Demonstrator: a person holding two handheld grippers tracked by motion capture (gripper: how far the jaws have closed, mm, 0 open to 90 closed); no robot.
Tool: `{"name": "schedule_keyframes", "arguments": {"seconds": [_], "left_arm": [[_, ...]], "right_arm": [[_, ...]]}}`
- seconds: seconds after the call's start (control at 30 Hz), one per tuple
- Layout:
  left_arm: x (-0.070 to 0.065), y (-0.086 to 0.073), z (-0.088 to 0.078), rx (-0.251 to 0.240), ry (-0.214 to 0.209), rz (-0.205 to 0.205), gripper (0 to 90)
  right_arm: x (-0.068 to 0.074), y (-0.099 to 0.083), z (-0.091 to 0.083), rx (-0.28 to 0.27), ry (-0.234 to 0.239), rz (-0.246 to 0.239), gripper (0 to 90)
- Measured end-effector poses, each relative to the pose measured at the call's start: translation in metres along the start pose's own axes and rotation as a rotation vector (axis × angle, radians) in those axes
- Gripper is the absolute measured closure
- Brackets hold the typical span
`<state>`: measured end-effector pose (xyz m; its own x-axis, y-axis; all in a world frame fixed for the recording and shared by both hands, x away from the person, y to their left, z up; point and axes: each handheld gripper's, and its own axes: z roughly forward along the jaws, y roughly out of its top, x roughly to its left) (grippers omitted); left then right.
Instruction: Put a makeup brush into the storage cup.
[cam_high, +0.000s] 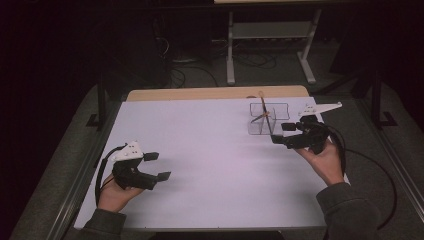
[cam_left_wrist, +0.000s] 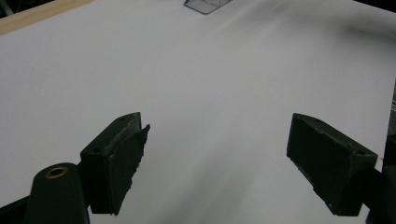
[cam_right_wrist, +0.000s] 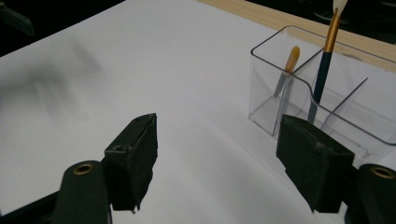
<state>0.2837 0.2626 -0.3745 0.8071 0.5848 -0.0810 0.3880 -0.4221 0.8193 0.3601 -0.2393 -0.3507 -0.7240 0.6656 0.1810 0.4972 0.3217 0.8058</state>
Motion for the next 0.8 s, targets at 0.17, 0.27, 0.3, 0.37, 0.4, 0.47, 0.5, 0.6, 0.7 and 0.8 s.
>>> {"name": "schedule_keyframes", "arguments": {"seconds": [0.17,0.27,0.3,0.37,0.4,0.47,0.5,0.6,0.7,0.8], "left_arm": [[0.001,0.0,0.0,0.006,0.003,0.006,18.2],[0.0,-0.001,0.0,0.007,0.003,0.002,18.3],[0.0,-0.001,0.001,0.007,0.004,0.002,18.3],[0.001,-0.001,0.001,0.007,0.002,0.003,18.4],[0.001,-0.001,0.001,0.007,0.002,0.001,18.4],[0.001,-0.002,0.001,0.007,0.002,-0.005,18.4],[0.002,-0.002,0.001,0.01,0.002,0.0,18.4],[0.002,-0.002,0.001,0.012,0.001,0.0,18.4],[0.002,-0.002,0.0,0.011,0.003,-0.004,18.3],[0.001,-0.002,0.001,0.008,0.003,-0.003,18.4]], "right_arm": [[0.001,-0.007,-0.001,-0.001,0.001,0.009,28.4],[0.003,-0.009,-0.002,0.0,0.0,0.006,28.2],[0.003,-0.01,-0.001,-0.001,0.002,0.004,28.1],[0.005,-0.011,-0.001,0.004,0.0,0.006,27.4],[0.005,-0.012,0.0,0.0,-0.002,0.003,27.3],[0.007,-0.014,0.0,0.007,0.003,0.003,27.1],[0.007,-0.014,0.0,0.009,0.004,0.008,27.1],[0.009,-0.016,-0.001,0.007,0.005,0.004,27.1],[0.011,-0.019,-0.001,0.009,0.005,0.006,27.1],[0.011,-0.023,0.0,0.001,0.009,0.003,27.1]]}}
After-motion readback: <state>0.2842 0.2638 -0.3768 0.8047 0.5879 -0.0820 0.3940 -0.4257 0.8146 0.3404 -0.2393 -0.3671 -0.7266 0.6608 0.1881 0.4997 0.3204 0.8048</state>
